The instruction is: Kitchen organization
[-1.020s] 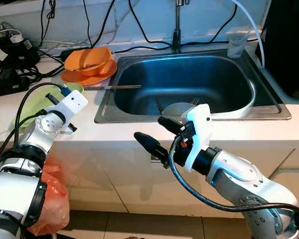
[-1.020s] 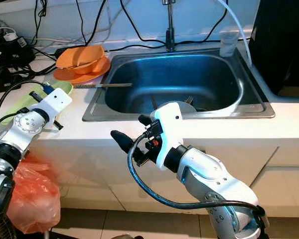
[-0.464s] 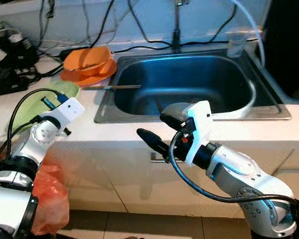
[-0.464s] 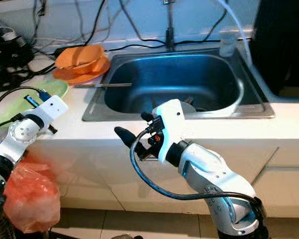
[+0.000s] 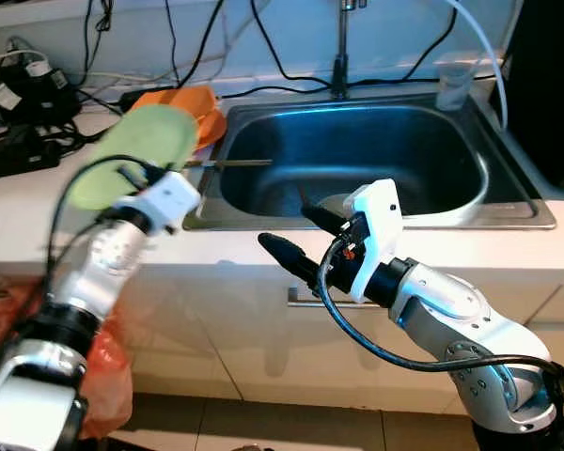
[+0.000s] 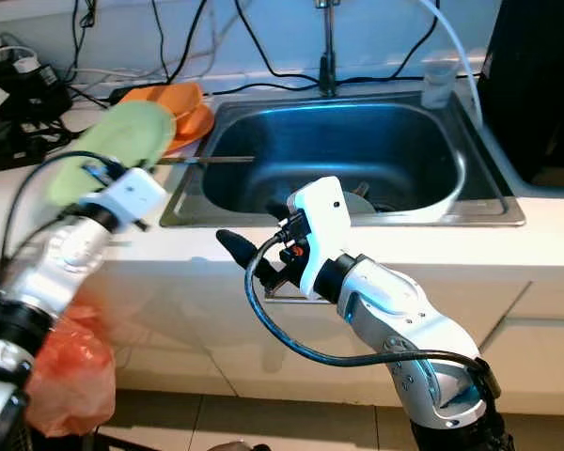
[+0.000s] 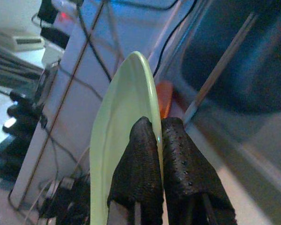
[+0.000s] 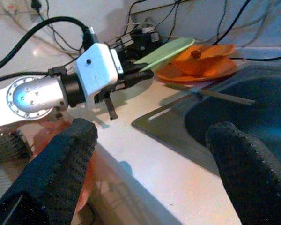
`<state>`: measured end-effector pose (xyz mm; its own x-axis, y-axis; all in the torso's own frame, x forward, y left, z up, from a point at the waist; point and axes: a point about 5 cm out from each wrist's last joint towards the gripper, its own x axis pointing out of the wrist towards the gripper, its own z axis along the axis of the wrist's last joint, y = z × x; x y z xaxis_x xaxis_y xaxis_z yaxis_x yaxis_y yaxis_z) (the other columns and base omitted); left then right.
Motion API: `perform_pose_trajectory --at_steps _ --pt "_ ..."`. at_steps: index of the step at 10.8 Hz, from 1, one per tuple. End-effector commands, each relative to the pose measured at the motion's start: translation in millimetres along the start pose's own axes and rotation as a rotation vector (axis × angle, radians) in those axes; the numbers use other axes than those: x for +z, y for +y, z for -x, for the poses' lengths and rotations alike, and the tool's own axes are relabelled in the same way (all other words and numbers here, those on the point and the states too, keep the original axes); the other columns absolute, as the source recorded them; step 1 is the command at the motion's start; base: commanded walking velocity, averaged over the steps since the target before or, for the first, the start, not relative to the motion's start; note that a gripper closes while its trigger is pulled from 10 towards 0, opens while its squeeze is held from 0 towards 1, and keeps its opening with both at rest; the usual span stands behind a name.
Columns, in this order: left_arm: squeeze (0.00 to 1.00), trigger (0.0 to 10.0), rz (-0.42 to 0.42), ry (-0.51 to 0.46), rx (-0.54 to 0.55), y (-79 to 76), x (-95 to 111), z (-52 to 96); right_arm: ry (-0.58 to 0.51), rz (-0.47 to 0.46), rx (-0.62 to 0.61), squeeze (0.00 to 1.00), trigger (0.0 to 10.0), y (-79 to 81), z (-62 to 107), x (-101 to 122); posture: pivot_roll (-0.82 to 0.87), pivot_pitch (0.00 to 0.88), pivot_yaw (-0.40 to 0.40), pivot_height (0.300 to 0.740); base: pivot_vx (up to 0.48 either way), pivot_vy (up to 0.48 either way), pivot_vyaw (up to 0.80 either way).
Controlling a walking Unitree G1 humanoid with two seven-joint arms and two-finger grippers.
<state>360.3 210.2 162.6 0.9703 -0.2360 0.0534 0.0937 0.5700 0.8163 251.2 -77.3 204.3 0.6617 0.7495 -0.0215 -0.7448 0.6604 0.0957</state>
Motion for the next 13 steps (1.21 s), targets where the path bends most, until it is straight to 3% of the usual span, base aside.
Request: perform_pose_trajectory --at_steps 1,3,8,12,13 --pt "0.0 0.0 0.008 -0.034 0.051 7.9 8 0.3 -0.007 0.007 0.015 0.0 10.0 -0.3 -2.3 2 -0.04 0.0 0.136 0.74 0.0 0.0 0.0" --pt "0.0 0.0 0.031 -0.046 0.047 0.3 13 2.9 -0.01 0.02 0.014 0.0 10.0 -2.4 -2.6 3 -0.04 0.0 0.132 0.74 0.0 0.0 0.0" --pt "0.0 0.0 0.056 -0.34 0.142 0.6 92 -10.0 -0.023 0.051 -0.062 0.0 10.0 -14.3 -0.8 7 -0.07 0.0 0.131 0.74 0.0 0.0 0.0" --pt "0.0 0.0 0.16 -0.499 0.058 -31.9 134 -21.4 0.004 0.109 -0.263 0.0 10.0 -33.5 6.8 11 -0.14 0.0 0.15 0.74 0.0 0.0 0.0" --pt "0.0 0.0 0.258 -0.491 0.01 -48.4 138 -26.2 0.022 0.111 -0.322 0.0 10.0 -38.9 13.4 9 -0.18 0.0 0.16 0.74 0.0 0.0 -0.59"
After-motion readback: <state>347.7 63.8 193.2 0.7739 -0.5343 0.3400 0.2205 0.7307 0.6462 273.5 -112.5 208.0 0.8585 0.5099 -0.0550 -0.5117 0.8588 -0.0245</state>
